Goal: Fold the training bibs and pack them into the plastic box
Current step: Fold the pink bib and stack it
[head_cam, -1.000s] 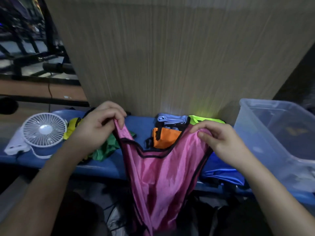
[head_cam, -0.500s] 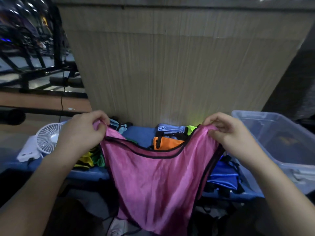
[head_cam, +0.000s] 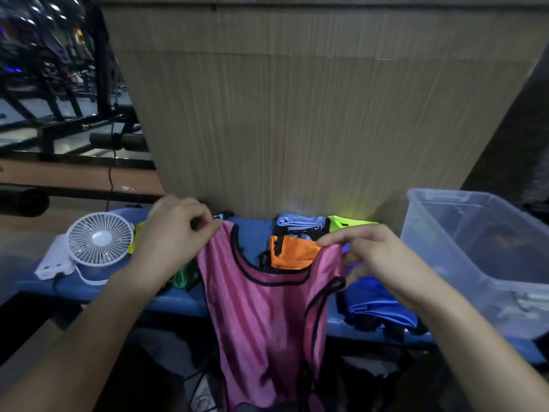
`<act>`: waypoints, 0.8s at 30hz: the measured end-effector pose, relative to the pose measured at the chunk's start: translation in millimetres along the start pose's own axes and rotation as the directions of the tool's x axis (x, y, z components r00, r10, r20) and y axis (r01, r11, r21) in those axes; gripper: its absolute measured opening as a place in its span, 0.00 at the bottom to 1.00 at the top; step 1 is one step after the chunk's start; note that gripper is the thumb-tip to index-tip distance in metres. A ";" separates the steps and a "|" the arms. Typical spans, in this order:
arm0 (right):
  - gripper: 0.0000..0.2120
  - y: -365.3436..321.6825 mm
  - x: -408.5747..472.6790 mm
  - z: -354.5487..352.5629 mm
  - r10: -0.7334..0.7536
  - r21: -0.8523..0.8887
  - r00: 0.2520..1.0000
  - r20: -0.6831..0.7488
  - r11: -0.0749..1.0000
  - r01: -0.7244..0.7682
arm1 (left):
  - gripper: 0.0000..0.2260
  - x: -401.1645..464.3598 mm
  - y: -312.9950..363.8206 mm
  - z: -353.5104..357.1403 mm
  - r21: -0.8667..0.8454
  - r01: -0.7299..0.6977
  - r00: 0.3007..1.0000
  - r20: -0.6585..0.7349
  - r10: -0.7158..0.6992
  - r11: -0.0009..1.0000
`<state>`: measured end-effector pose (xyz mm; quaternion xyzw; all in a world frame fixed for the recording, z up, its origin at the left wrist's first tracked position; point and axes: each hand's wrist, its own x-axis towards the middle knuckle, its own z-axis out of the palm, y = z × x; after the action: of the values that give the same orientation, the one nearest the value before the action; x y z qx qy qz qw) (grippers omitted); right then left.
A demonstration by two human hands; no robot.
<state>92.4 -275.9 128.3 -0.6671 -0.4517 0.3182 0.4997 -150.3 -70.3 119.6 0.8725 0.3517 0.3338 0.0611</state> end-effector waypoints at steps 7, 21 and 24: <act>0.22 -3.7 -7.1 24.6 -0.417 -0.532 0.907 0.068 0.753 0.386 | 0.13 5.7 29.3 9.0 -0.227 0.031 0.999 0.021 -0.027 0.973; 0.12 -1.5 11.8 57.7 -0.538 -0.571 0.843 0.008 0.690 0.445 | 0.07 11.3 66.1 18.9 -0.571 0.041 0.911 0.359 0.204 0.820; 0.12 -1.1 14.9 56.9 -0.488 -0.448 0.872 -0.025 0.785 0.427 | 0.06 10.6 62.4 15.1 -0.625 0.059 0.880 0.401 0.255 0.779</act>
<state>48.0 -240.6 112.8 -0.6511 -0.6225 0.0324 0.4331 -99.4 -107.9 135.0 0.8745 0.1498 0.2148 0.4083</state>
